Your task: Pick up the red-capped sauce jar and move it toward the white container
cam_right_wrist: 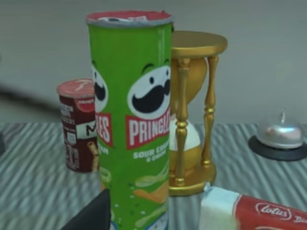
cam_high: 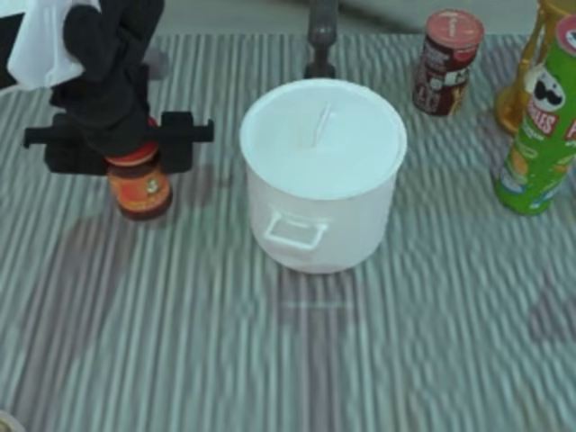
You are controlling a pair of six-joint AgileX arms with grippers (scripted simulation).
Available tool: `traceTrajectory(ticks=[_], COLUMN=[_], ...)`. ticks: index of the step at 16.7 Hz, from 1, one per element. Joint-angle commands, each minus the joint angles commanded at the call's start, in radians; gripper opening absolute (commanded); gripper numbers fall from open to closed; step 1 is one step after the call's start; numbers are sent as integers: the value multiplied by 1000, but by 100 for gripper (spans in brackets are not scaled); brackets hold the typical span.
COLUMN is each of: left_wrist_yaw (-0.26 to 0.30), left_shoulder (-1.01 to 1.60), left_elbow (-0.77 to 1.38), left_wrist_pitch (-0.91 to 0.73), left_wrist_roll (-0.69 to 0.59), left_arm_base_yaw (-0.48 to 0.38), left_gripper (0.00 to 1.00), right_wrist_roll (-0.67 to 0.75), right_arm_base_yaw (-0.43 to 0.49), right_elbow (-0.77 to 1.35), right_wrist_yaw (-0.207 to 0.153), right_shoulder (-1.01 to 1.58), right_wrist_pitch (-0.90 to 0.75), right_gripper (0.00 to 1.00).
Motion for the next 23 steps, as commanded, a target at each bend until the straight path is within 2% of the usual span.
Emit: traceTrajectory(ticks=[5, 9, 22, 23], left_wrist_yaw=[1, 2, 2, 2], left_shoulder=[70, 77, 77, 77], left_elbow=[-61, -67, -67, -67], left_wrist_pitch=[143, 153, 153, 153], left_wrist_roll=[6, 6, 6, 6], left_arm_base_yaw=[7, 7, 7, 7], left_gripper=[0, 0, 98, 100], right_wrist_roll=[0, 0, 0, 0], right_arm_base_yaw=[0, 0, 0, 0], right_elbow=[0, 0, 0, 0], right_wrist_yaw=[0, 0, 0, 0], right_shoulder=[0, 0, 0, 0], right_wrist_pitch=[0, 0, 0, 0], right_gripper=[100, 100, 100, 100])
